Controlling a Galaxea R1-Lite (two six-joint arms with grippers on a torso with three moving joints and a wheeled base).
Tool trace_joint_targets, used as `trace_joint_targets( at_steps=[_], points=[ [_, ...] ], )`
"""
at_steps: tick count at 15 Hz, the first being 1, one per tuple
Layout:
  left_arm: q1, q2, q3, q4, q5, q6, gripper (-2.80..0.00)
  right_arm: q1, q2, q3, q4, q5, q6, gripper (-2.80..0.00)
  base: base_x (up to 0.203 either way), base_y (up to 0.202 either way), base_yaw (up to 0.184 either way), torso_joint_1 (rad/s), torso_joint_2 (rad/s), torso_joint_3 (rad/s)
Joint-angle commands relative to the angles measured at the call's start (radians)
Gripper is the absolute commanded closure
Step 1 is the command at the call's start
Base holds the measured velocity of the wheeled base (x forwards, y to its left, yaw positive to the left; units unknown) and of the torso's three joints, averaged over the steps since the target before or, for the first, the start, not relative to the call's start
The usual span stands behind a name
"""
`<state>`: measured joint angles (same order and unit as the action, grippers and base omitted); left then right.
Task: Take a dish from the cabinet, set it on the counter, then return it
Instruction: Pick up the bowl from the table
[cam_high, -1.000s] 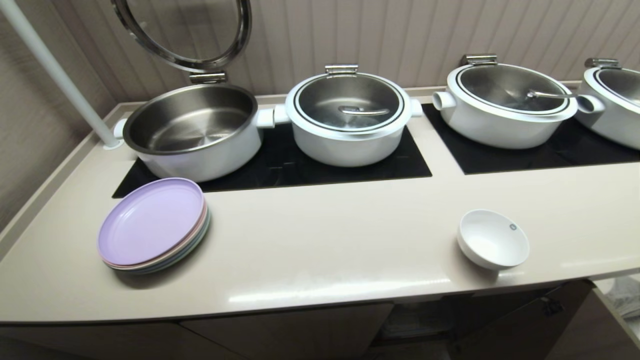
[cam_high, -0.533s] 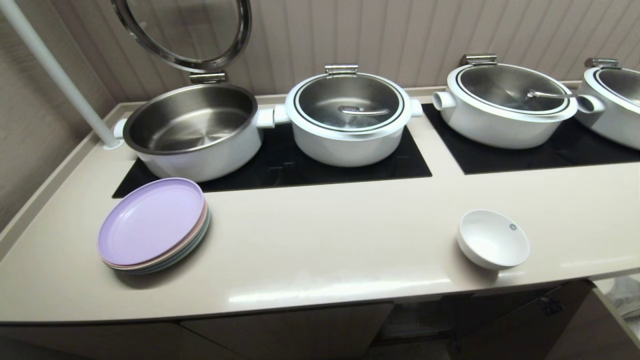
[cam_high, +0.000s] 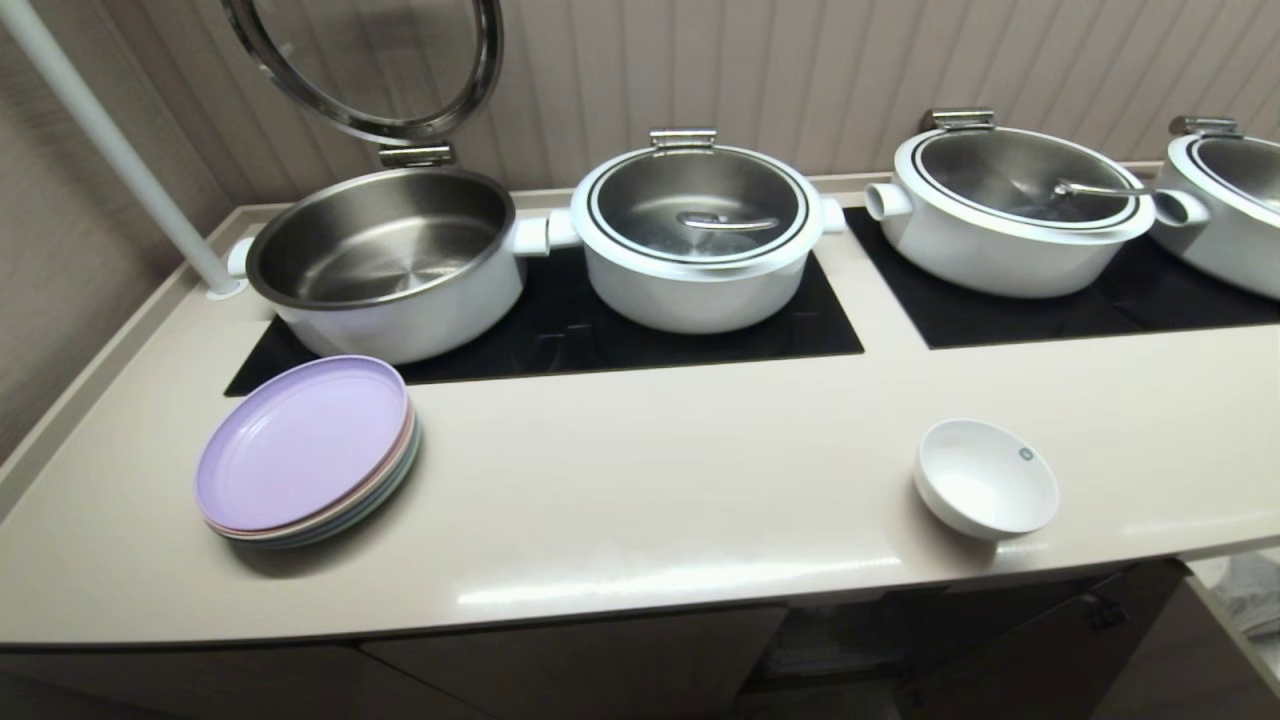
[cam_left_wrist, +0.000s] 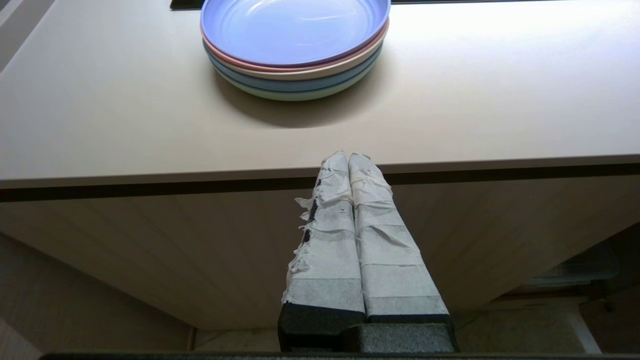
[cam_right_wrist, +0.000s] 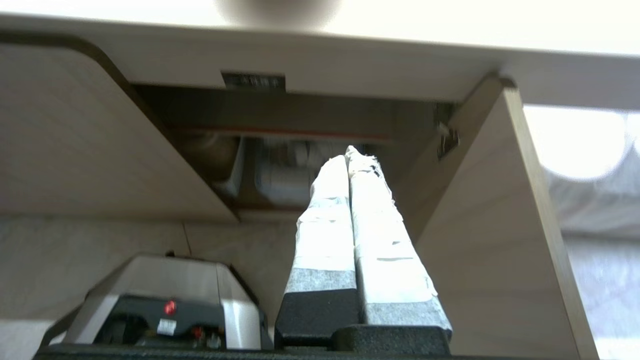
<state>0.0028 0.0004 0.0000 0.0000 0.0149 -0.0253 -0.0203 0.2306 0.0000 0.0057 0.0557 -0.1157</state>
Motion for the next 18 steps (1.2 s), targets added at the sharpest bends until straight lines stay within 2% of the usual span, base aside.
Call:
trace_joint_targets(
  at_steps=[1, 5, 15, 18],
  points=[
    [0.0, 0.0, 0.0, 0.0, 0.0, -0.001, 0.0, 0.008, -0.097, 0.0, 0.0, 0.001, 0.001, 0.0, 0.0, 0.0, 0.0, 0.0, 0.0, 0.0],
    [0.0, 0.0, 0.0, 0.0, 0.0, -0.001, 0.0, 0.014, -0.231, 0.0, -0.001, 0.0, 0.009, 0.0, 0.0, 0.0, 0.0, 0.0, 0.0, 0.0],
    [0.0, 0.0, 0.0, 0.0, 0.0, -0.001, 0.0, 0.016, -0.213, 0.0, -0.002, -0.002, 0.032, 0.0, 0.0, 0.0, 0.0, 0.0, 0.0, 0.0],
    [0.0, 0.0, 0.0, 0.0, 0.0, -0.001, 0.0, 0.014, -0.132, 0.0, -0.07, -0.003, 0.031, 0.0, 0.0, 0.0, 0.0, 0.0, 0.0, 0.0]
  ],
)
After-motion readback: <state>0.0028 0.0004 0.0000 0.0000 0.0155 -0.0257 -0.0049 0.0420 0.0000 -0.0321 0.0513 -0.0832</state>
